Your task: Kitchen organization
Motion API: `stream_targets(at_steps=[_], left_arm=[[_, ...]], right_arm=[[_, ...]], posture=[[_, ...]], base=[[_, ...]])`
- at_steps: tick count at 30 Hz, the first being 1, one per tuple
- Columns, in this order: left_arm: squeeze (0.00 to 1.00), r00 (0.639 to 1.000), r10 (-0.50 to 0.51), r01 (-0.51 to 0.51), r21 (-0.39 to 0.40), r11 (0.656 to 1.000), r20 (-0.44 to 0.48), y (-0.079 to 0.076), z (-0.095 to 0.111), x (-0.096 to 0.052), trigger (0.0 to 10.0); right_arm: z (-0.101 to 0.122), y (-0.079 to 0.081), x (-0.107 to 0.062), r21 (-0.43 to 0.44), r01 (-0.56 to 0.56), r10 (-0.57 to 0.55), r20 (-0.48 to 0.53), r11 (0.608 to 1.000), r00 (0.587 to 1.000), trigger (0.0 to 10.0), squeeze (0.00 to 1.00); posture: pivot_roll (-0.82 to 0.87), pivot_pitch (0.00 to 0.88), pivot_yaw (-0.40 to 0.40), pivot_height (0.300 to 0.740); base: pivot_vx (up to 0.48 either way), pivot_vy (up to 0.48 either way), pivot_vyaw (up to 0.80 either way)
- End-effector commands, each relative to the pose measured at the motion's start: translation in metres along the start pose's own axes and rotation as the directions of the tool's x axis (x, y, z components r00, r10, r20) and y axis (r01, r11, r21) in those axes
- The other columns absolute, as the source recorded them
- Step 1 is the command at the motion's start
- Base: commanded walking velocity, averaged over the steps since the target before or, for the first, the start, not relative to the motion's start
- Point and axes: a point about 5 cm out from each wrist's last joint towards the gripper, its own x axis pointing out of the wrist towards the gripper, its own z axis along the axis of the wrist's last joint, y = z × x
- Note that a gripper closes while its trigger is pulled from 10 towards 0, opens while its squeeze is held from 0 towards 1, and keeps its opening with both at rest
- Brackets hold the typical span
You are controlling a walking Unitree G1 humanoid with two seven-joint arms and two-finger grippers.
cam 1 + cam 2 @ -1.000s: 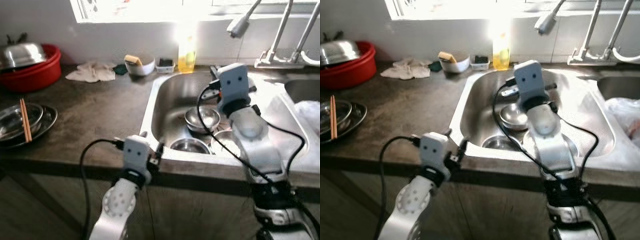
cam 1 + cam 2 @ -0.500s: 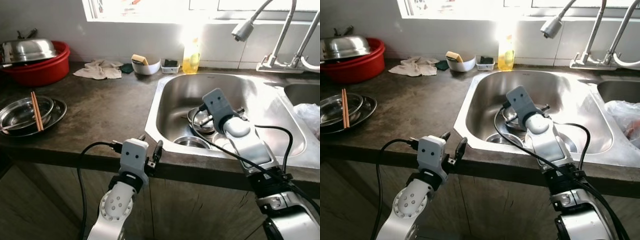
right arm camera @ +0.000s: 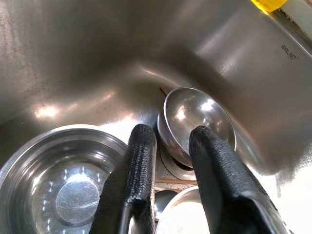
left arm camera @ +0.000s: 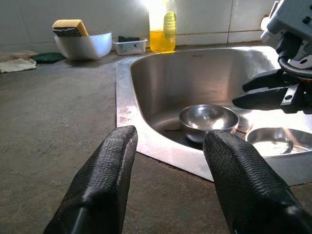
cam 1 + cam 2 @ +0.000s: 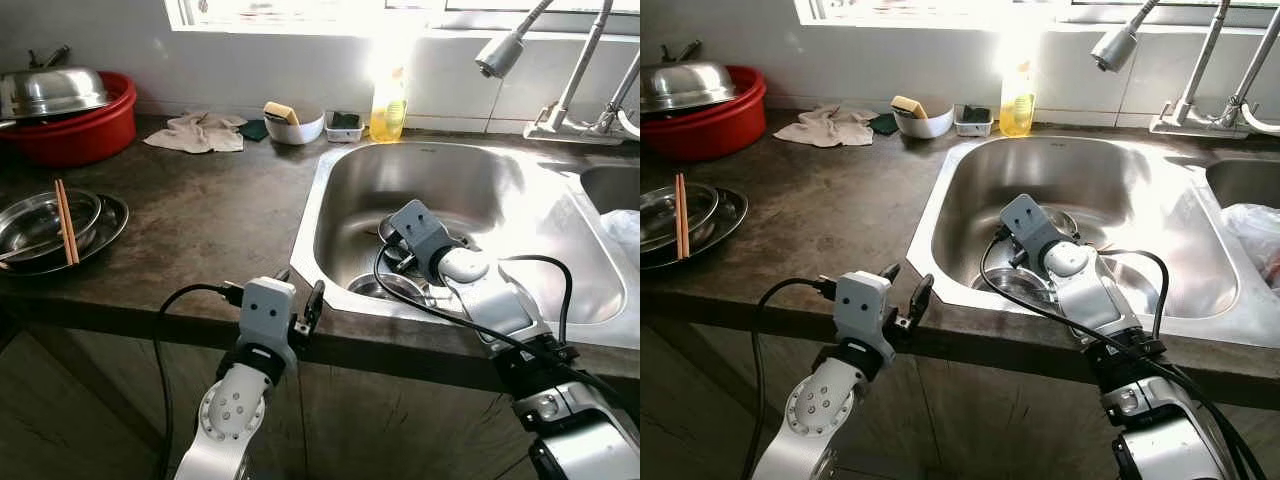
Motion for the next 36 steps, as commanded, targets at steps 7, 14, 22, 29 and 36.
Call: stream_targets(at_steps=[7, 14, 22, 29, 36], left_arm=[[0.0, 1.0, -0.001, 0.001, 0.003, 1.0, 0.013, -0.002, 0.004, -0.001, 10.0], [0.0, 1.0, -0.003, 0.003, 0.006, 1.0, 0.014, -0.001, 0.003, 0.0, 10.0], [0.0, 1.0, -0.019, 0.019, -0.001, 1.0, 0.013, -0.002, 0.002, 0.0, 10.0], [0.0, 0.999, -0.034, 0.034, -0.006, 0.999, 0.014, -0.003, 0.001, 0.001, 10.0], [0.0, 0.999, -0.026, 0.026, -0.015, 1.0, 0.018, -0.004, 0.0, 0.003, 10.0]], right_arm=[[0.012, -0.015, -0.015, 0.109, 0.184, -0.199, 0.153, 0.977, 0.968, 10.0, 0.0], [0.032, -0.014, -0.052, 0.369, 0.213, -0.36, 0.396, 0.905, 0.845, 10.0, 0.0], [0.025, 0.03, -0.084, 0.494, 0.086, -0.35, 0.472, 0.865, 0.809, 10.0, 0.0], [0.018, 0.031, -0.086, 0.537, 0.079, -0.368, 0.457, 0.84, 0.81, 10.0, 0.0], [0.018, 0.033, -0.086, 0.543, 0.07, -0.365, 0.458, 0.837, 0.811, 10.0, 0.0]], posture=[[0.09, 0.07, -0.021, 0.74], [0.08, 0.06, -0.017, 0.74], [0.06, 0.04, -0.003, 0.74], [0.06, 0.034, 0.001, 0.74], [0.06, 0.043, -0.005, 0.74]], base=[[0.0, 0.0, 0.0], [0.0, 0.0, 0.0], [0.0, 0.0, 0.13], [0.0, 0.172, 0.77], [0.0, 0.402, 0.8]])
